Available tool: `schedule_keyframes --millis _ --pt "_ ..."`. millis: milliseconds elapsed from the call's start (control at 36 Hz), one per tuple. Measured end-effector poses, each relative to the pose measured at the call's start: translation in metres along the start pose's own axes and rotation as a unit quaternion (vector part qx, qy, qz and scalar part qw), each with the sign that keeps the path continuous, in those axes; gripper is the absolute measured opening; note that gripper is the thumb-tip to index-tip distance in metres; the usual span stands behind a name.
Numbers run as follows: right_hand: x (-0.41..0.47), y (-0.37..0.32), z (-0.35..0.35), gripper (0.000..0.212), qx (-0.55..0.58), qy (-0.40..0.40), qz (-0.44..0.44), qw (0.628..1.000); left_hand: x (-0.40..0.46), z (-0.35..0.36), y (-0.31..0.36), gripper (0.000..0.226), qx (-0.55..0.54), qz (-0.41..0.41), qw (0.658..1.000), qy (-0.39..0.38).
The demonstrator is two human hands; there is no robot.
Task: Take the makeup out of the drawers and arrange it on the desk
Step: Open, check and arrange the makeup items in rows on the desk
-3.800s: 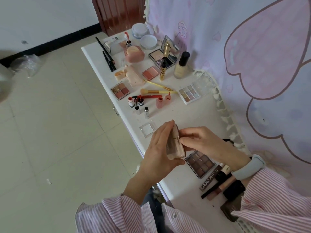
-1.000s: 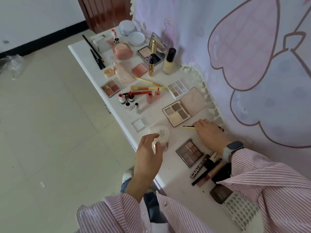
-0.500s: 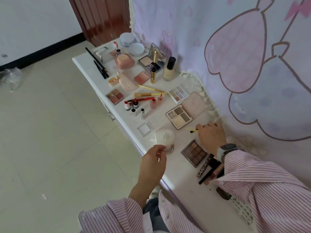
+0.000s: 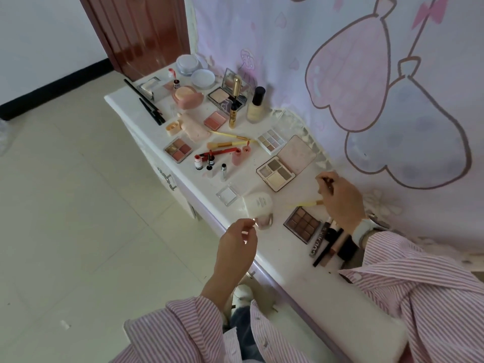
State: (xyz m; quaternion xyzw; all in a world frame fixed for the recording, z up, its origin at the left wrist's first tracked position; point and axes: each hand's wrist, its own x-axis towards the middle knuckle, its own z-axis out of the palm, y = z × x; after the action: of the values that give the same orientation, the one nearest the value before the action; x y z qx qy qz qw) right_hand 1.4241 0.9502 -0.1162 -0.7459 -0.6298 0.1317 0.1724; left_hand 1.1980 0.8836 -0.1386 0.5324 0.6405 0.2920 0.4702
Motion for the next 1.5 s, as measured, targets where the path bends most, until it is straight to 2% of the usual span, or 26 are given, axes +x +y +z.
schedule_keyframes --millis 56,139,222,333,417,528,667,722,806,889,1000,1083,1222,1361,1500 --pt "-0.013 -0.018 -0.012 0.016 0.199 0.020 0.062 0.978 -0.003 -0.004 0.007 0.025 -0.005 0.017 1.000 -0.011" --pt "-0.045 -0.047 -0.030 0.023 0.435 0.010 0.159 0.886 -0.011 -0.010 0.022 0.035 -0.025 0.058 0.997 -0.046" --pt "-0.077 -0.068 -0.038 0.026 0.526 -0.026 0.200 0.826 -0.025 -0.017 0.036 0.041 -0.024 0.099 0.990 -0.096" --pt "-0.110 -0.087 -0.044 0.024 0.579 -0.094 0.193 0.787 -0.045 -0.028 0.048 0.028 -0.014 0.125 0.988 -0.086" --pt "-0.127 -0.094 -0.046 0.025 0.578 -0.134 0.157 0.790 -0.059 -0.040 0.054 0.011 0.000 0.134 0.987 -0.091" --pt "-0.138 -0.097 -0.055 0.024 0.584 -0.110 0.156 0.789 -0.078 -0.052 0.058 0.014 0.044 0.162 0.983 -0.074" --pt "-0.147 -0.100 -0.065 0.019 0.544 -0.110 0.128 0.822 -0.095 -0.047 0.065 0.017 0.159 0.218 0.962 -0.046" --pt "-0.148 -0.101 -0.068 0.017 0.547 -0.114 0.123 0.820 -0.100 -0.039 0.069 0.022 0.178 0.215 0.960 -0.037" --pt "-0.148 -0.094 -0.083 0.020 0.556 -0.123 0.101 0.816 -0.111 -0.020 0.078 0.039 0.202 0.204 0.957 0.040" --pt "-0.147 -0.087 -0.093 0.027 0.527 -0.134 0.058 0.837 -0.123 -0.008 0.082 0.054 0.185 0.194 0.959 0.090" --pt "-0.147 -0.080 -0.095 0.023 0.492 -0.162 0.024 0.855 -0.133 -0.001 0.081 0.058 0.179 0.164 0.962 0.122" --pt "-0.149 -0.073 -0.096 0.023 0.478 -0.179 0.002 0.860 -0.142 0.005 0.079 0.049 0.176 0.146 0.963 0.146" --pt "-0.151 -0.060 -0.096 0.022 0.478 -0.212 -0.009 0.852 -0.156 0.015 0.077 0.022 0.151 0.102 0.976 0.116" --pt "-0.141 -0.045 -0.094 0.017 0.489 -0.207 0.033 0.847 -0.161 0.020 0.073 0.042 0.110 0.031 0.993 0.035" --pt "-0.114 -0.019 -0.088 0.014 0.467 -0.174 0.100 0.861 -0.145 0.017 0.049 0.030 0.050 -0.050 0.997 0.024"
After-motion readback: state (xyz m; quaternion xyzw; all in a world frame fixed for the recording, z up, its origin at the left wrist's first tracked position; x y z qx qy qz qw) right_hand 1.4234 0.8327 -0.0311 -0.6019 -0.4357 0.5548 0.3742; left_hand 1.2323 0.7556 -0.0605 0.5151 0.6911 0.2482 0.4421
